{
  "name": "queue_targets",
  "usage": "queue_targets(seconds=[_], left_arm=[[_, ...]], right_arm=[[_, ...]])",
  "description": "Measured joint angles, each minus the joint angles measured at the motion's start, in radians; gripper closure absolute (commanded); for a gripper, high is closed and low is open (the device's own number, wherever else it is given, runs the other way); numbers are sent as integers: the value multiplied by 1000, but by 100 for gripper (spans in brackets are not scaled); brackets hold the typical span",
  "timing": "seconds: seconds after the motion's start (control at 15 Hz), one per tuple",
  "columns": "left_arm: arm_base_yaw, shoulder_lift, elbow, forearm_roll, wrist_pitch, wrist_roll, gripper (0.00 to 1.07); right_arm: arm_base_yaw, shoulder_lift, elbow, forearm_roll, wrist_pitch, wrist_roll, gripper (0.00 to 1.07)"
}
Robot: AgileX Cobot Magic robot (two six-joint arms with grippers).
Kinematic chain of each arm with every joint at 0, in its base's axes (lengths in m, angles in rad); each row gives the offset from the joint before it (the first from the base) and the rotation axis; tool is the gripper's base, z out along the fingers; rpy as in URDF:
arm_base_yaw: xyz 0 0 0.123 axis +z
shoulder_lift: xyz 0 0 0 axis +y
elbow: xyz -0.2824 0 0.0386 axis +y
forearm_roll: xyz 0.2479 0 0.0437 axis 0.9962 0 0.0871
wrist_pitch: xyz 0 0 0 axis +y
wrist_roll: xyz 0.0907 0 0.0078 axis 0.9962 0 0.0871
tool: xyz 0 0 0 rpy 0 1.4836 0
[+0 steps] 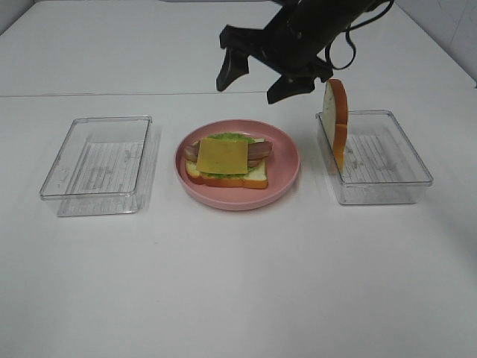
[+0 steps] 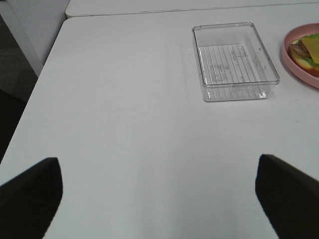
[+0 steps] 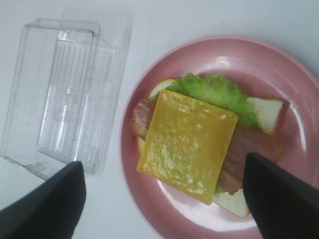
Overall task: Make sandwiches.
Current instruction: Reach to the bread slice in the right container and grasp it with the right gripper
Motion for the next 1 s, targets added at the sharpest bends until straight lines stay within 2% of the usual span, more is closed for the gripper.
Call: queue_targets(seconds=[0.27, 0.4, 0.47, 0.67, 0.93, 1.0], left_arm=[[0, 0, 0, 0, 0, 0, 9], [0, 0, 0, 0, 0, 0, 9], [0, 0, 0, 0, 0, 0, 9], [0, 0, 0, 0, 0, 0, 9], [0, 0, 0, 0, 0, 0, 9], [0, 0, 0, 0, 0, 0, 9]], right_arm=[[-13, -164, 0, -105, 8, 56, 24], [-56, -212, -2, -200, 53, 137, 24], [-137, -230, -2, -345, 137, 241, 24], [-179, -228, -2, -528, 239, 326, 24], [-178, -178, -4, -543, 264, 341, 24], [-178, -144, -37, -516, 276, 325, 24]])
